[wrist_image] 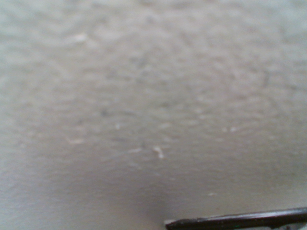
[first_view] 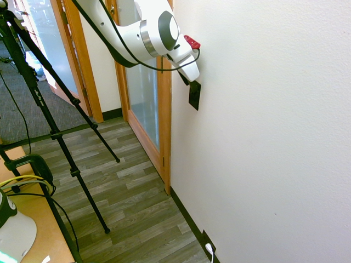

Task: Turn off the light

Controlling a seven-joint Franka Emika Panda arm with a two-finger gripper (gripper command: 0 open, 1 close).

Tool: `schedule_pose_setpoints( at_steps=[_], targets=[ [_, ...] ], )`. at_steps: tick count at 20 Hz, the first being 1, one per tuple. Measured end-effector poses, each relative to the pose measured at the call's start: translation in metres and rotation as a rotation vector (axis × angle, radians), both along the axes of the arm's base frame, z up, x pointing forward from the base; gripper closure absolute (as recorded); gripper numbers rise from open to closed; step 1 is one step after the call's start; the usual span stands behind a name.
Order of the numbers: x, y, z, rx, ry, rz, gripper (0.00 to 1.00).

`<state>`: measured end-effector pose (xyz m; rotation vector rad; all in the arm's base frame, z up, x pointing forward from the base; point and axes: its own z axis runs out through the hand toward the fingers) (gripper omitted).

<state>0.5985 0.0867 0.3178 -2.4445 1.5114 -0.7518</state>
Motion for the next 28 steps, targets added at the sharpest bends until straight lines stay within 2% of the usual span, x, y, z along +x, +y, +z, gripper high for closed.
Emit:
schedule_pose_setpoints(
  at_steps=[21,28],
  targets=[
    [0.003,-0.005,-0.008,-0.005,0.014,-0.01,1.0],
    [0.003,-0.003,-0.023,0.009,0.022,-0.006,1.0]
  ],
)
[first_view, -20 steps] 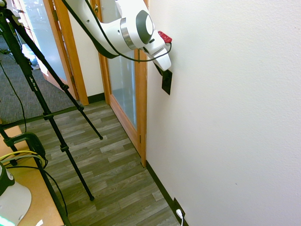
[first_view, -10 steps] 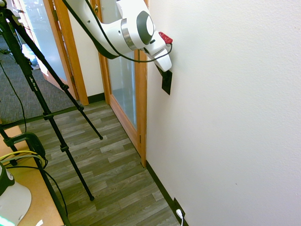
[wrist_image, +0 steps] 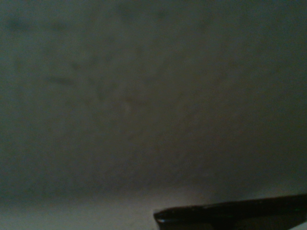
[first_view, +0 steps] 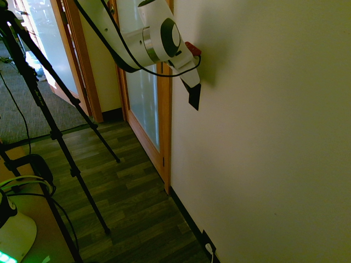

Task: Turn off the light

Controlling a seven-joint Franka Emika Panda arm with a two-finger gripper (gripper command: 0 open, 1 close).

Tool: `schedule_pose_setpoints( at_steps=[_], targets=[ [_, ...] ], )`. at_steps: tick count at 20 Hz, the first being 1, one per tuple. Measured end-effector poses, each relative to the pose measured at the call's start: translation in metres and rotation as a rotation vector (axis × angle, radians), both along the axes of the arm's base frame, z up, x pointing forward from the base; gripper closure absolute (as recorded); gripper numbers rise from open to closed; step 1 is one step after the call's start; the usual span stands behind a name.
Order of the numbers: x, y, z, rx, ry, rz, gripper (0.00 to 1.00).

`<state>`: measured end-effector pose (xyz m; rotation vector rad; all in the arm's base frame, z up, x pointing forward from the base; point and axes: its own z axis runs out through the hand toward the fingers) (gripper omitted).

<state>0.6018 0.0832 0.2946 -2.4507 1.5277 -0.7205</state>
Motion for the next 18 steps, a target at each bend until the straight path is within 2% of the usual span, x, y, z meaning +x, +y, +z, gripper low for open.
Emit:
schedule_pose_setpoints(
  at_steps=[4,8,14,18],
  targets=[
    [-0.004,0.0,0.003,0.004,-0.025,-0.009,1.0],
    [-0.025,-0.004,0.029,0.005,-0.074,-0.015,1.0],
    [-0.094,0.001,0.059,0.009,-0.085,-0.03,1.0],
    [-0.147,0.017,0.058,0.037,-0.033,-0.056,1.0]
  ],
)
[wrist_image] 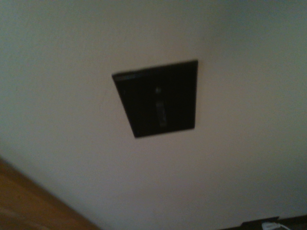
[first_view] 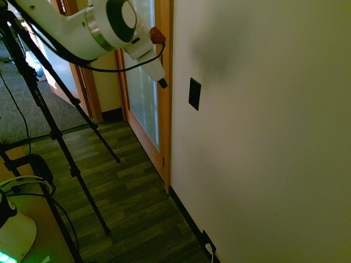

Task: Turn off the light

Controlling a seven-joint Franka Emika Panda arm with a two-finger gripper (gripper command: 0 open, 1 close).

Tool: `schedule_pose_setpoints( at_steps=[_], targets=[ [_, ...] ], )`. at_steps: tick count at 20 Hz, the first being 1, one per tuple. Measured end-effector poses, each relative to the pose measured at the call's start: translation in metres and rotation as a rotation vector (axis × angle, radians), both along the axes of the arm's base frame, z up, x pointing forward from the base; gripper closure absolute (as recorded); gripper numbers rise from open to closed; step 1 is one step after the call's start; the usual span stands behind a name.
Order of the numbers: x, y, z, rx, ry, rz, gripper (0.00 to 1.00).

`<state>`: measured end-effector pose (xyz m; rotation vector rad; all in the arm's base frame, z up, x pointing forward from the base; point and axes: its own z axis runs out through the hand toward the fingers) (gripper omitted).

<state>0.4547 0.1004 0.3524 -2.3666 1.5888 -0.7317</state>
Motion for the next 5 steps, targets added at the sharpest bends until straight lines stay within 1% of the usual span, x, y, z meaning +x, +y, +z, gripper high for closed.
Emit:
schedule_pose_setpoints(
  at_steps=[5],
  targets=[
    [-0.041,0.022,0.002,0.008,0.047,-0.008,1.0]
  ],
)
